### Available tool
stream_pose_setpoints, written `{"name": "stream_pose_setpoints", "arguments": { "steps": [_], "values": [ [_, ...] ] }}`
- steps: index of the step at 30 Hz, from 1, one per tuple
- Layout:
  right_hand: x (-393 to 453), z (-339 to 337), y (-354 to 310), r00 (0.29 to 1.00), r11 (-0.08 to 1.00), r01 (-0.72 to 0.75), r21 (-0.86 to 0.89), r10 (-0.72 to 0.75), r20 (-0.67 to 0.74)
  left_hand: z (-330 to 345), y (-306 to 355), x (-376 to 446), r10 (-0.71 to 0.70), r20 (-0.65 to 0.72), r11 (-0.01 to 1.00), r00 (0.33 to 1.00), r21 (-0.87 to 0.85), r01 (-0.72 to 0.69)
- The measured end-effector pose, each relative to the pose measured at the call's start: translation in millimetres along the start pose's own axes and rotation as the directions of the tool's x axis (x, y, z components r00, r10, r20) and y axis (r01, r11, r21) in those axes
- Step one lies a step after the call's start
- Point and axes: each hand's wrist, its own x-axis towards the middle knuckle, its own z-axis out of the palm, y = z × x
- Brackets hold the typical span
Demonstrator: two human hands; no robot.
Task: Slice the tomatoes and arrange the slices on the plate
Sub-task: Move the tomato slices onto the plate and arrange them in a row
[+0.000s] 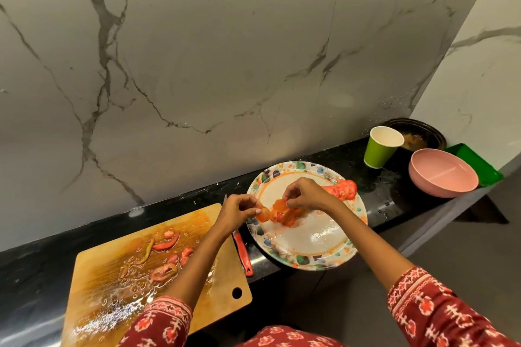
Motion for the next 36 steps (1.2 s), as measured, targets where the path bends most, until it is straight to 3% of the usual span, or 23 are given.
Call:
{"name": "stream_pose_setpoints", "arguments": {
  "steps": [6,11,14,21,29,36],
  "values": [
    [5,6,1,0.996,0.992,-0.085,-0.092,0.085,-0.002,5,-9,3,-0.011,0.032,0.994,0.999,0.109,0.007],
    [12,13,-4,0.999,0.983,-0.029,-0.184,0.034,0.024,9,-11,6,0.002,0.006,0.988,1.000,0.153,-0.003],
    [11,19,-3,0.999,0.965,-0.004,-0.262,-0.007,-0.040,12,-10,10,0.027,0.032,0.983,0.999,0.183,-0.033],
    [10,4,6,0.974,0.994,-0.025,-0.110,-0.001,-0.226,30,-3,23,0.069,0.148,0.947,0.987,0.302,-0.111],
    [7,2,12,0.972,0.995,-0.039,-0.088,0.017,-0.233,40,-8,21,0.081,0.037,0.936,0.996,0.340,-0.089],
    [6,4,7,0.971,0.994,0.000,-0.110,-0.026,-0.236,22,-17,8,0.098,-0.180,0.979,0.979,0.194,-0.062]
  ]
}}
